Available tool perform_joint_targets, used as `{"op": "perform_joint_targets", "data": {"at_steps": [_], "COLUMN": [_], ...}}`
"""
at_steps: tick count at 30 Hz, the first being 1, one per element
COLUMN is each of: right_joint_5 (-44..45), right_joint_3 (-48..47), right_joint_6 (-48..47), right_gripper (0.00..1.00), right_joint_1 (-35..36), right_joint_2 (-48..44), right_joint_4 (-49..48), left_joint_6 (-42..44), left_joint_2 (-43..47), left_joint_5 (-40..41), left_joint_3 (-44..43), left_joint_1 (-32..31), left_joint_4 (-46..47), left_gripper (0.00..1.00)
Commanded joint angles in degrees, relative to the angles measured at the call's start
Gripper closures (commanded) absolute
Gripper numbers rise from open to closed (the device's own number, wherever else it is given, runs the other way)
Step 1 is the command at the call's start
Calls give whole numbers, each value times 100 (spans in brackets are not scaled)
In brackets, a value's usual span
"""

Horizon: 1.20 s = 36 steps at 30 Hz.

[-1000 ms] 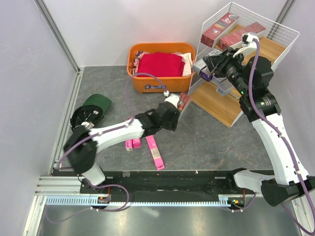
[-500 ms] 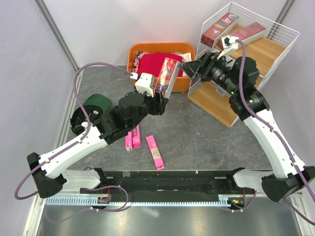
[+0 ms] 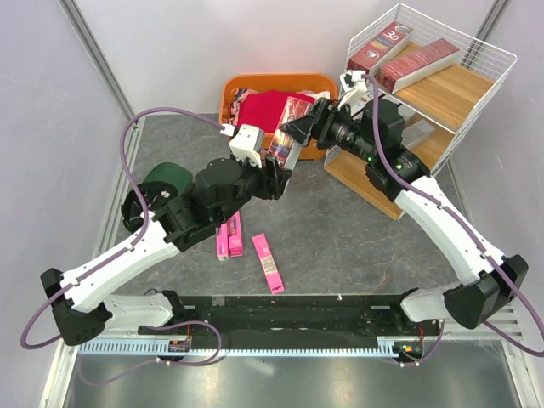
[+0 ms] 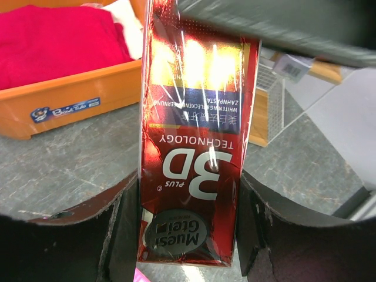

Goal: Place and organize the toothpastes onto the shelf

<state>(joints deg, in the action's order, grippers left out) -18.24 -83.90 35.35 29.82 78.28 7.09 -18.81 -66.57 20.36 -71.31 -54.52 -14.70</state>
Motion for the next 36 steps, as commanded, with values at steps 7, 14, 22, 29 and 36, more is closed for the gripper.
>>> {"op": "perform_joint_targets", "data": {"at_steps": [7,14,22,29,36], "right_joint_5": [39,566,1269,2061,2167], "right_joint_3": [172,286,602,1182,1402], "right_joint_6": [262,86,-28,-108,-134], "right_gripper": [62,64,63,62,60], "right_joint_1": [23,6,-20,-29,-38], "right_joint_2": [-67,-462,-1252,-2193,-2563], "right_joint_4": [-542,-472,-594,-1166,-1614], "left_joint_6": [158,-9,-1104,-3065,-4464], "left_joint_2": [381,486,566,155,-725], "left_joint_5": [-287,-401,-2436,-5511,-6764], "left_joint_3": [205,126,231,1100,1189], "left_joint_1": [-50,38,1178,2331,2341], "left_joint_4": [907,802,1284,4222,6654], "left_gripper": [35,0,0,0,1]}}
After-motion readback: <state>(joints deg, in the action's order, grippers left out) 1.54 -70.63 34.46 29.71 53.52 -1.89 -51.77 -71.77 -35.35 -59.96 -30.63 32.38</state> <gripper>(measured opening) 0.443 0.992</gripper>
